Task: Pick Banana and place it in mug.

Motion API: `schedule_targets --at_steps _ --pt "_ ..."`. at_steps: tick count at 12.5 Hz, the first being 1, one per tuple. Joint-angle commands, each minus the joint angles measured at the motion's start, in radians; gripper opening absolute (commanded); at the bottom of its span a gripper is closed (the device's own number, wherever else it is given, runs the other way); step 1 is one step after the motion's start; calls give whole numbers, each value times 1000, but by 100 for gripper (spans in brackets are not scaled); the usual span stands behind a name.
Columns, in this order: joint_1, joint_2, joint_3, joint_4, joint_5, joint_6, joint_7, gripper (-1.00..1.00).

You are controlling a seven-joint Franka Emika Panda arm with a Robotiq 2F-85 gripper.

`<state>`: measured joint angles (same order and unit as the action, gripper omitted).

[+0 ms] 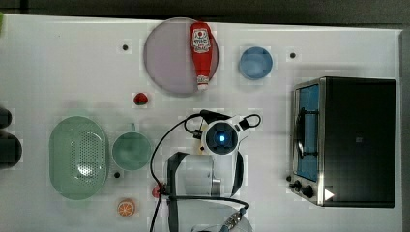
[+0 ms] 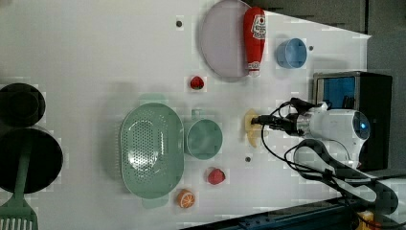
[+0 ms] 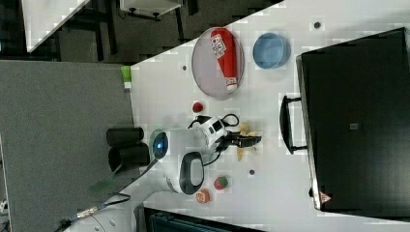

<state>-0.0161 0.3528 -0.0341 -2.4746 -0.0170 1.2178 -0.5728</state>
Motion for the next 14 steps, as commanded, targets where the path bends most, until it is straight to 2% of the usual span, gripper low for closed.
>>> schedule_targets --at_steps 1,4,8,14 --pt "-7 12 0 -9 11 24 -34 18" --pt "-8 -8 -2 -3 11 23 -34 -45" --pt "-10 -143 -8 -5 11 -62 -34 -45" --pt "-7 -487 -8 58 12 -492 -34 -46"
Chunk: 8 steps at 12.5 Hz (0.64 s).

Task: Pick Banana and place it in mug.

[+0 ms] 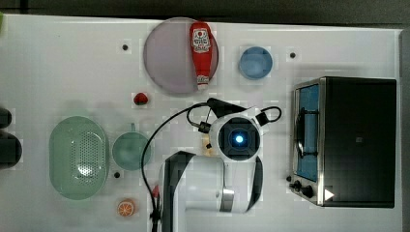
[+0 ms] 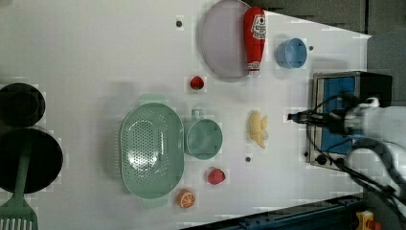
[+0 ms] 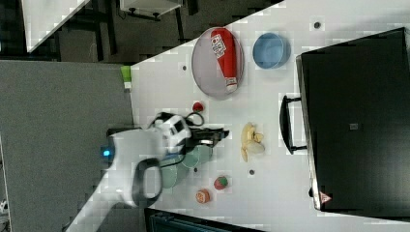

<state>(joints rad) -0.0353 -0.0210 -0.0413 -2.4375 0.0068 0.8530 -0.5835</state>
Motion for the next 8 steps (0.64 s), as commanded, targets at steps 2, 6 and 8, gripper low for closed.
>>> schedule_targets --at_steps 2,6,8 --pt "12 -199 4 71 -12 -297 -4 -45" --pt "22 -293 62 143 -12 -466 41 -46" --pt "34 -304 134 155 -12 -468 158 -46"
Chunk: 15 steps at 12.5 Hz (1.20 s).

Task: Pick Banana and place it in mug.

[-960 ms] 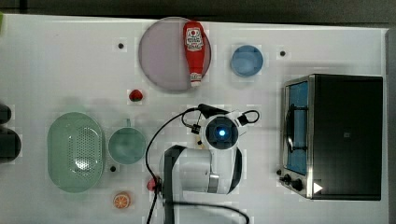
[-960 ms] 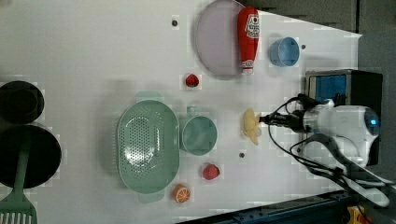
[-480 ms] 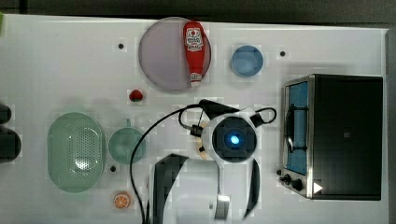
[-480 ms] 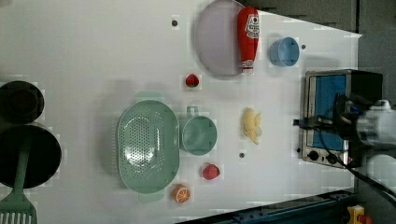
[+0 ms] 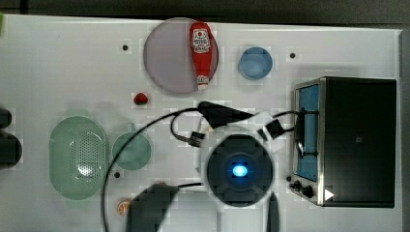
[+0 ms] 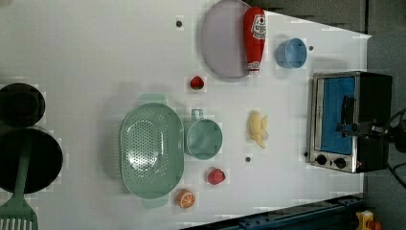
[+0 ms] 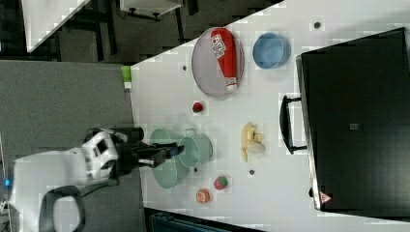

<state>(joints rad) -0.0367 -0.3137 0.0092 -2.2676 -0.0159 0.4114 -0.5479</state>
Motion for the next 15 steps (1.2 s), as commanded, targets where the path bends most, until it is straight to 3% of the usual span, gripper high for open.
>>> schedule_targets --at_steps 1,6,9,15 --pt "44 -11 125 -12 12 -26 183 -46" --pt "64 13 330 -13 131 -23 504 -45" --pt "64 76 429 -15 147 10 681 -46" --pt "64 276 487 -82 145 303 750 -45"
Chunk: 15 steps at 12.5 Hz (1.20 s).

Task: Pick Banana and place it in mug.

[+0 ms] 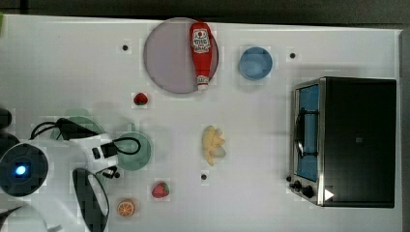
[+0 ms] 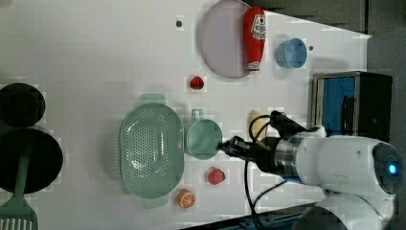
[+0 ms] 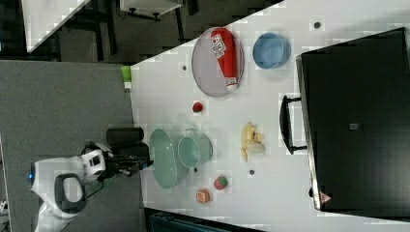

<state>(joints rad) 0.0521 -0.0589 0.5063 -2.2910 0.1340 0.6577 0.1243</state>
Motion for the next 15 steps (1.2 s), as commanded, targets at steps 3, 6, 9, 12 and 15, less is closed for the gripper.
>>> schedule_targets --at_steps 3,6,9,12,15 --pt "-25 83 -21 -92 -6 141 77 -18" --pt "-25 102 -35 -91 -7 155 77 49" --pt "-26 61 -42 -79 -5 153 77 100" --pt "-27 -9 -52 -47 -4 149 77 100" --pt "-37 -100 -120 4 -4 19 77 100"
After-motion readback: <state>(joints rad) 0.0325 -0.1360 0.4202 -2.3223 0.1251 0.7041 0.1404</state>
